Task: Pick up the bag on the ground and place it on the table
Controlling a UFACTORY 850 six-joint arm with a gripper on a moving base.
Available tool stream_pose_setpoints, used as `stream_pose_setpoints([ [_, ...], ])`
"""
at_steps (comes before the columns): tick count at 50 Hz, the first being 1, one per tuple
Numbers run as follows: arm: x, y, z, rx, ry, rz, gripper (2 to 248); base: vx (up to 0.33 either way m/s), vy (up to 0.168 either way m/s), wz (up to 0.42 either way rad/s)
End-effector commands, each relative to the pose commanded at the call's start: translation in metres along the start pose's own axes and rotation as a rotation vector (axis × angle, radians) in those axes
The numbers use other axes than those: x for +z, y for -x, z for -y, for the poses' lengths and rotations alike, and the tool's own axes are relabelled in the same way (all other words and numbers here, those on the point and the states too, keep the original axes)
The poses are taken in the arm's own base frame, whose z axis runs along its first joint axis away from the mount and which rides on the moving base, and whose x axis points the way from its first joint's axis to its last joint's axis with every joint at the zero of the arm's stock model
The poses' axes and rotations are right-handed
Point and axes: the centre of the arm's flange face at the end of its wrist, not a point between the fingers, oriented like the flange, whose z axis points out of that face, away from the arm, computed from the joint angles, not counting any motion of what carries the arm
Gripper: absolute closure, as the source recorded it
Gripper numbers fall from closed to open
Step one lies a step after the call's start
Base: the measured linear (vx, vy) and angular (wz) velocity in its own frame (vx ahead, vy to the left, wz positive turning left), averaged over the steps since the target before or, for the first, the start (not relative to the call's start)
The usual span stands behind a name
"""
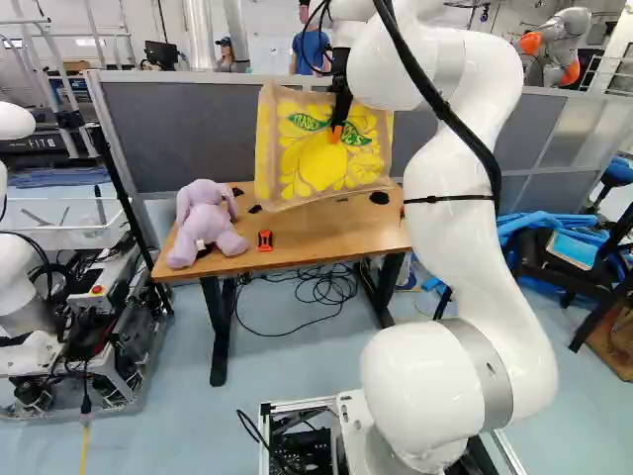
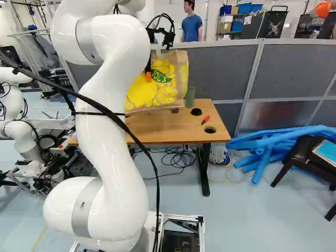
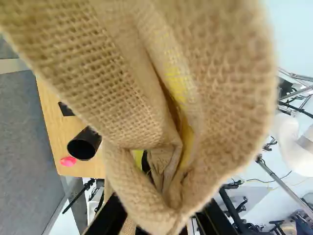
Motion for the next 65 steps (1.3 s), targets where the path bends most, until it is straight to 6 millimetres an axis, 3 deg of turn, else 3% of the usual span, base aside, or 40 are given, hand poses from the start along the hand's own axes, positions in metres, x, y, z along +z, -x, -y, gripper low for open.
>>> stream_pose_setpoints([
  [44, -0.002, -0.028, -0.009, 0.046, -0.003, 0.005, 228, 0.000, 0.000, 0.000],
  [65, 0.026, -0.047, 0.001, 0.068, 0.045, 0.023, 228, 0.000, 0.000, 0.000],
])
